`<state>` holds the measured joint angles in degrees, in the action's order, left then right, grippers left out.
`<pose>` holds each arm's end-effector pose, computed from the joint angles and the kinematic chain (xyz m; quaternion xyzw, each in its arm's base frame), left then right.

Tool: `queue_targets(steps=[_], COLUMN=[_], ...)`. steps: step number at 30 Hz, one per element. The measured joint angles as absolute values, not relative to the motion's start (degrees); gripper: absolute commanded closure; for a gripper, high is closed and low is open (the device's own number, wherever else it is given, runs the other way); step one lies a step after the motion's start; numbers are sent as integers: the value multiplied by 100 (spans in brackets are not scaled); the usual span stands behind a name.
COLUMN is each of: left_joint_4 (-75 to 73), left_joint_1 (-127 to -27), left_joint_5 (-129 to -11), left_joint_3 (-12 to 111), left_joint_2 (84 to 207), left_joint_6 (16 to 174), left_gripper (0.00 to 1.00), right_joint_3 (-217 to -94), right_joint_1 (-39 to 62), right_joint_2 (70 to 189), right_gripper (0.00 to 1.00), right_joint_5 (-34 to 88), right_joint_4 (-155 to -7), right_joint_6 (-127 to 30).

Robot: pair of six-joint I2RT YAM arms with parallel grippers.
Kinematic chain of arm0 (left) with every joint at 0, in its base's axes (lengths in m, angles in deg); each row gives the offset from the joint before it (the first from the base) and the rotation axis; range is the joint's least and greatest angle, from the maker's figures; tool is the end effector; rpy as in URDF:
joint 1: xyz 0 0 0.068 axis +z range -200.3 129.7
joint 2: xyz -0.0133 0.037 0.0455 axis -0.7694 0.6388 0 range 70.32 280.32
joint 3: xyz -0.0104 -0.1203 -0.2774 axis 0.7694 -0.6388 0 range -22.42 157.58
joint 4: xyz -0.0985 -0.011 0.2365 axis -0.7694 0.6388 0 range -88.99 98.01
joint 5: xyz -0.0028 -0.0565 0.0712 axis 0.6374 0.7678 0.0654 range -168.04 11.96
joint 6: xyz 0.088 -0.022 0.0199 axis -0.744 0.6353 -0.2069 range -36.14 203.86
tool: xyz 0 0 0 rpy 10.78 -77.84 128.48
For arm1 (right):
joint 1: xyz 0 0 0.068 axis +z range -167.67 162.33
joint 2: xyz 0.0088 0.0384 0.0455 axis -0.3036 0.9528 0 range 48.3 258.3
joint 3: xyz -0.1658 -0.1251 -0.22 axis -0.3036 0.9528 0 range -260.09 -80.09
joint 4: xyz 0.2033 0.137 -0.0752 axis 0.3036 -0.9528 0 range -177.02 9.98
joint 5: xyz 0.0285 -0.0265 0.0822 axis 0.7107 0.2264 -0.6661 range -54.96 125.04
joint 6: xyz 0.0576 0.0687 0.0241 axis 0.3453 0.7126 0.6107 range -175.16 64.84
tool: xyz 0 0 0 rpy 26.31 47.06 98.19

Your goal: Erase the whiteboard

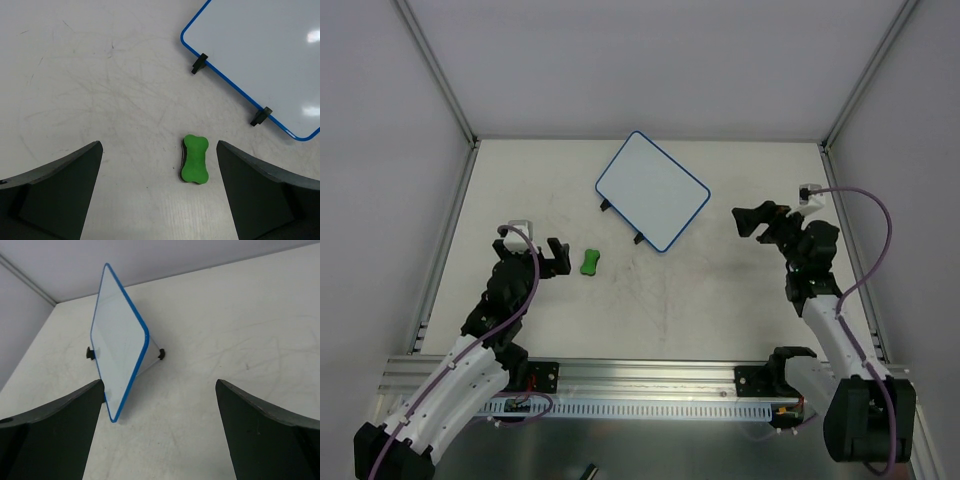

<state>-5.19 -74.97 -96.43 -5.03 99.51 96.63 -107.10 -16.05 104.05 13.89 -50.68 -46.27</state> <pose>0.1583 -0.0439 0.2519 -0.0310 0.7385 -0.1006 0.6660 0.2442 0.0370 0.2961 -0.0864 0.6983 0.1926 0.6840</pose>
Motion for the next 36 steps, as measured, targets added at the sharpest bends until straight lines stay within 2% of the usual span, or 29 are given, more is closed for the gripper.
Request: queue_targets(steps=[8,12,18,27,36], left_joint_4=[-700,-890,-1382,-2217,-2538], left_joint_1=[-7497,-7497,-7497,-7494,-7492], left_joint_5=[-10019,-10288,-10758,-10377,-10043], left_joint_3=[-656,-873,-1199,-1850,-1953], left_joint_2=[10303,10436,10521,9640,9496], left_joint_6=[9360,9139,8971,8404,8286], left_gripper=[1,1,1,1,1], right_joint_3=[-10498,-9967,-9479,-9053,-8832], right_joint_1=[-1653,-1653,-1653,-1657,-1657], right_joint_2=[9030,8829,9124,8326,7535], right_gripper=[1,1,1,1,1], right_joint_5=[2515,2943,3728,4233,4366], right_joint_4=[-6581,-6591,-6609,-6222,-6277], right_joint_6=[-5757,-6033,-6210,-6207,-6009])
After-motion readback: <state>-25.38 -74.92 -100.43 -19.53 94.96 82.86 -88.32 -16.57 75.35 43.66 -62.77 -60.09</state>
